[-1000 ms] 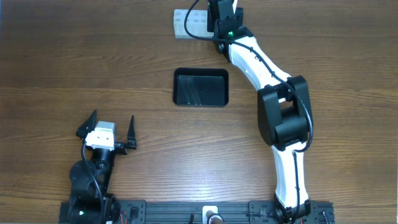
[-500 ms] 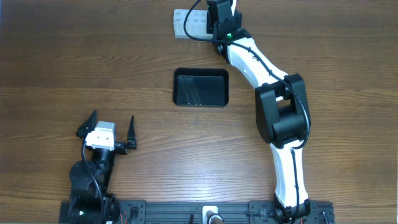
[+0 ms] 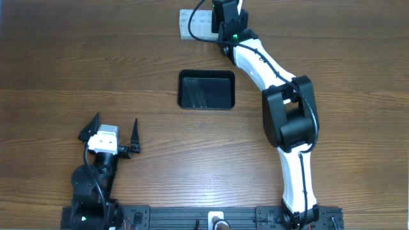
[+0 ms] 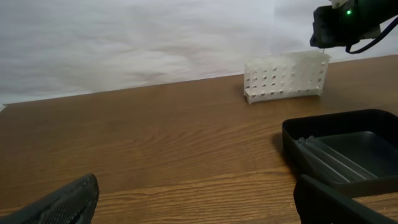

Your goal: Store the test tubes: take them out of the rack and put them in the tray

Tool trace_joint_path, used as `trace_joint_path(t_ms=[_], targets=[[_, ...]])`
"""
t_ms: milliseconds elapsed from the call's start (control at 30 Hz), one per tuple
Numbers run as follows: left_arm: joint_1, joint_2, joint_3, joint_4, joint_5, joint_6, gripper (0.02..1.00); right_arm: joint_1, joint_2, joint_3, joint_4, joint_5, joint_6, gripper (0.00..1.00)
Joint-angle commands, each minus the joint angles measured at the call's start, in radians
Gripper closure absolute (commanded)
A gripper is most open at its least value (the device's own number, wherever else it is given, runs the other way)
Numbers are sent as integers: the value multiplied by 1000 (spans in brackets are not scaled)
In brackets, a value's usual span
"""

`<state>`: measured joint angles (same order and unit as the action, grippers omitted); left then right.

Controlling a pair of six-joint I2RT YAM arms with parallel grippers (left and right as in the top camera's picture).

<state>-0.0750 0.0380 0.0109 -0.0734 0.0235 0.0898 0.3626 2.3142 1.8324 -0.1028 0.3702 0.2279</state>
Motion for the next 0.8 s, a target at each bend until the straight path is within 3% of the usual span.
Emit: trace_joint_path(t_ms=[33, 467, 700, 800], targets=[[6, -9, -5, -3, 13, 7, 18, 6, -23, 12, 9, 13, -18, 884], [6, -9, -5, -3, 13, 8, 20, 53, -369, 17, -44, 12, -35, 899], [6, -9, -5, -3, 13, 7, 20, 121, -416, 17, -417, 7, 69, 890], [6, -9, -5, -3, 13, 8, 18, 134, -397, 17, -622, -79, 126, 890]])
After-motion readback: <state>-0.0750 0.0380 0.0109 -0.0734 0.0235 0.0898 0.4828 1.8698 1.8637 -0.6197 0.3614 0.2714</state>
